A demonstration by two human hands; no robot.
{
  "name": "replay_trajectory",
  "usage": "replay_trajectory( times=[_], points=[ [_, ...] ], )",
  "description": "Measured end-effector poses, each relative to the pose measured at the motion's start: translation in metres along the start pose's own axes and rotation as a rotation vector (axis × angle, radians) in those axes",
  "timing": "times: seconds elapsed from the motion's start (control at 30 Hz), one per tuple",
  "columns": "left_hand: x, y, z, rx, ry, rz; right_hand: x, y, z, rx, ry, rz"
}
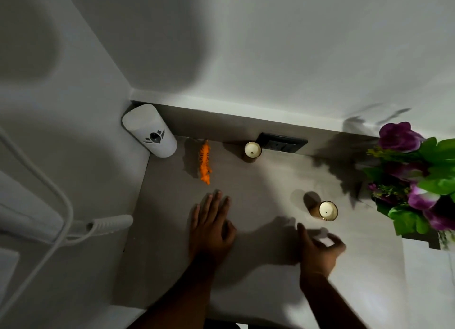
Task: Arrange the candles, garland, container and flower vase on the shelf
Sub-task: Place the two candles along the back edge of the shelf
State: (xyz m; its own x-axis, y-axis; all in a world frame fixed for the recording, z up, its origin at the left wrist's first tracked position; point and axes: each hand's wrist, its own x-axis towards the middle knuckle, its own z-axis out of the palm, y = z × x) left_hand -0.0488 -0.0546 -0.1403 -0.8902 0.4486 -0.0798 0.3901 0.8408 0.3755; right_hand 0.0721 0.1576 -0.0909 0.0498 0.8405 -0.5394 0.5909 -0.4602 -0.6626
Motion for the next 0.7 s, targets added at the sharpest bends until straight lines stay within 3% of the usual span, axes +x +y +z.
replay_trajectory(
  times=[0.47, 0.7],
  points=[
    [0.001, 0.002, 0.000, 0.053, -0.019, 0.001, 0.072, -0.096, 0.082, -0.170, -0.178, -0.372],
    [0.002, 0.003, 0.002, 0.093, -0.058, -0.028, 0.085, -0.130, 0.111, -0.328, -0.241, -0.390]
  ],
)
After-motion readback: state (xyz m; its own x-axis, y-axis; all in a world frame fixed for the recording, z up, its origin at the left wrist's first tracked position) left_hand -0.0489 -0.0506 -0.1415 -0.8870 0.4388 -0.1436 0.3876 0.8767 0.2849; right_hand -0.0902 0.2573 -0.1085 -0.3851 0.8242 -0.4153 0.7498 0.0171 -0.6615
